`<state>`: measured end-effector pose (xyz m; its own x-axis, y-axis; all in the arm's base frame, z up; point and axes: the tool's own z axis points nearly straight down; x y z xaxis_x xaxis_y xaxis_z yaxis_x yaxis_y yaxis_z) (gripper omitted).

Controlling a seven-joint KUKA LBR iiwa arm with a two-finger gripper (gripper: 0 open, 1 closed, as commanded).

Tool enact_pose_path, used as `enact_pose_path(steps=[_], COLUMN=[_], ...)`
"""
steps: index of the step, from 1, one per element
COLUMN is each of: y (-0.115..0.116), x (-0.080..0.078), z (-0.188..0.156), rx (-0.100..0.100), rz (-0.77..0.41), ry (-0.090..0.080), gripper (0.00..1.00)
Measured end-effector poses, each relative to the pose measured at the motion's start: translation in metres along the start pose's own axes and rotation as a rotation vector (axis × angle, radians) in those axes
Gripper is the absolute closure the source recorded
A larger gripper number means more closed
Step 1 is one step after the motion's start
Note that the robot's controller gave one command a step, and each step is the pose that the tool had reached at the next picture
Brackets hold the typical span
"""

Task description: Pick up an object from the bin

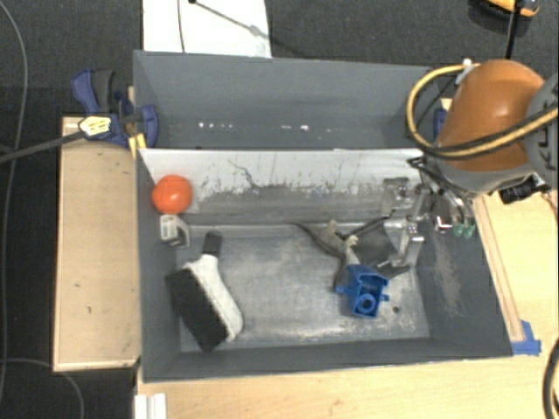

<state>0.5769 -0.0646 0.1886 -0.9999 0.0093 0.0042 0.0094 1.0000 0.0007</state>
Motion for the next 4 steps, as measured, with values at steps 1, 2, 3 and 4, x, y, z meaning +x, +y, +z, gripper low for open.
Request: enact_pose_path(steps=[1, 2, 3, 4], y=[0.0, -0.026, -0.026, -0.026], x=[-0.001, 0.012, 0.011, 0.011], z=[-0.005, 0.111, 0.109, 0.109], rx=[0.001, 0.0, 0.0, 0.0], rz=[-0.002, -0.122, -0.124, -0.125], ry=[-0.008, 0.001, -0.003, -0.003], gripper=[0.0, 1.0, 0.0, 0.0])
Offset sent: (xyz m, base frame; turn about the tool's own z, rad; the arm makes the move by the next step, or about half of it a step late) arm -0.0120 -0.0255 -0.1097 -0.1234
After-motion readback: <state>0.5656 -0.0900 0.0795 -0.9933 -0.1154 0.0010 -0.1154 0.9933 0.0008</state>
